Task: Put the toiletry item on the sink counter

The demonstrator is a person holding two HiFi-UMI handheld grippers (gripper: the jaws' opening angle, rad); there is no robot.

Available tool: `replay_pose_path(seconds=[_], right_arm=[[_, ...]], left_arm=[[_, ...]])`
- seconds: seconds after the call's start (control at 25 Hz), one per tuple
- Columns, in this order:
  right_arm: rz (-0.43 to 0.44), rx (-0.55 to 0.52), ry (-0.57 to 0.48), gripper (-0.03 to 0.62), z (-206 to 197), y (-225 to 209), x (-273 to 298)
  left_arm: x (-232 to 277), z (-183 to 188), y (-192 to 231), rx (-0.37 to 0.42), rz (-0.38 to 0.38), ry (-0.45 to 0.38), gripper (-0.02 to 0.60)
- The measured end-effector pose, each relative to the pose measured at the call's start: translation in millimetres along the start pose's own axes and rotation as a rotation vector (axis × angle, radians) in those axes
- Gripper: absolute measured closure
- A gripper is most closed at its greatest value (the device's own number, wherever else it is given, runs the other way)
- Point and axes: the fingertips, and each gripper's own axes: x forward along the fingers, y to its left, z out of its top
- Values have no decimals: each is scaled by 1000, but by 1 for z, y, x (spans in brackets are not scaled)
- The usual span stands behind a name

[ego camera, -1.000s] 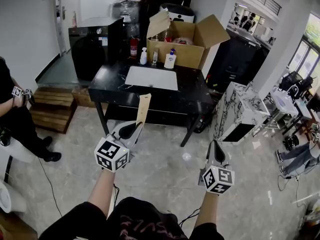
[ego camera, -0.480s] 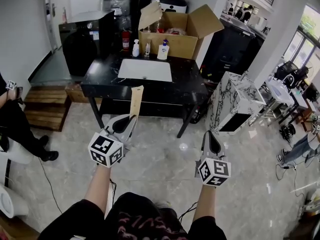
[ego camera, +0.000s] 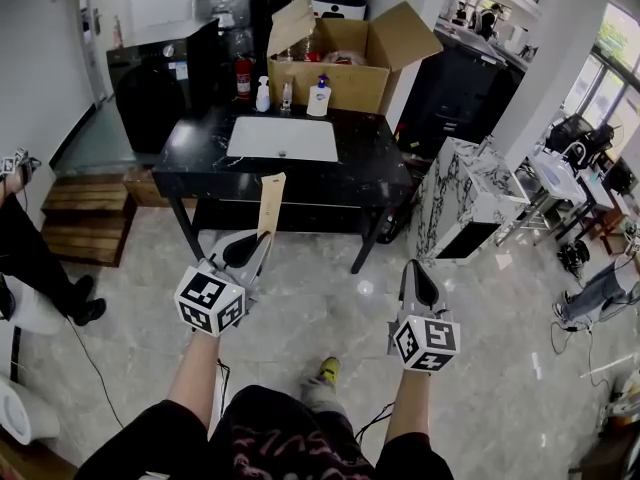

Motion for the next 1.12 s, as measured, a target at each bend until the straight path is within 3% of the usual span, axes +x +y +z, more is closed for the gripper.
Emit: replay_pose_path(seconds=[1.12], right_arm=[[58, 47, 24, 583, -15, -124, 160]], left_arm=[[175, -12, 36, -12, 58, 59, 571]])
